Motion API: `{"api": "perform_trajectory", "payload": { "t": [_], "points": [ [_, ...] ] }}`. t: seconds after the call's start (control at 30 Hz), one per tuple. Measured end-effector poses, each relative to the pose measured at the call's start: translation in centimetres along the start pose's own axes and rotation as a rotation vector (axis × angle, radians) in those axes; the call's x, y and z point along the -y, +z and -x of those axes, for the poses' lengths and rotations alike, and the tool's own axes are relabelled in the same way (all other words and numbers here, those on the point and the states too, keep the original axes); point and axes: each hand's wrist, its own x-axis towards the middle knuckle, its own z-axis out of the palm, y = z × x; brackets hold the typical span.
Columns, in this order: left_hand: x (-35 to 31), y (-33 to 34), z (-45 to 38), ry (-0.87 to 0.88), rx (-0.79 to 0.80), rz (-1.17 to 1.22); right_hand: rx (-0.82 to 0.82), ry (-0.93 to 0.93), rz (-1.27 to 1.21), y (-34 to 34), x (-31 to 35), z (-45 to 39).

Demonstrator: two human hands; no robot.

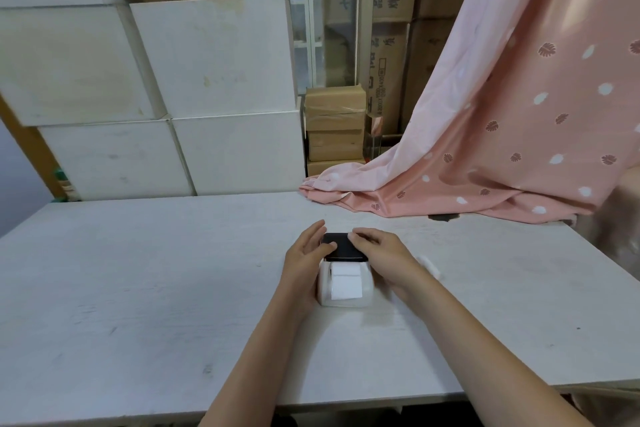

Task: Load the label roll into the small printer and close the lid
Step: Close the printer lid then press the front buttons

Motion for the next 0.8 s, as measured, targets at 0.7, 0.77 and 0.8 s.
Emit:
{"api": "perform_trajectory", "payload": {
  "t": [0.7, 0.77, 0.8],
  "points": [
    [-0.3, -0.2, 0.2, 0.041, 0.038, -0.112, 0.112, -0.078, 0.192, -1.0, -0.2, -1.0],
    [-0.2, 0.2, 0.8, 0.096, 0.006, -0.15, 0.076, -0.079, 0.168, -0.7, -0.2, -0.4],
    [-0.2, 0.4, 1.2, 0.132, -0.016, -0.181, 0.037, -0.084, 0.133, -0.4, -0.3, 0.0]
  ]
}}
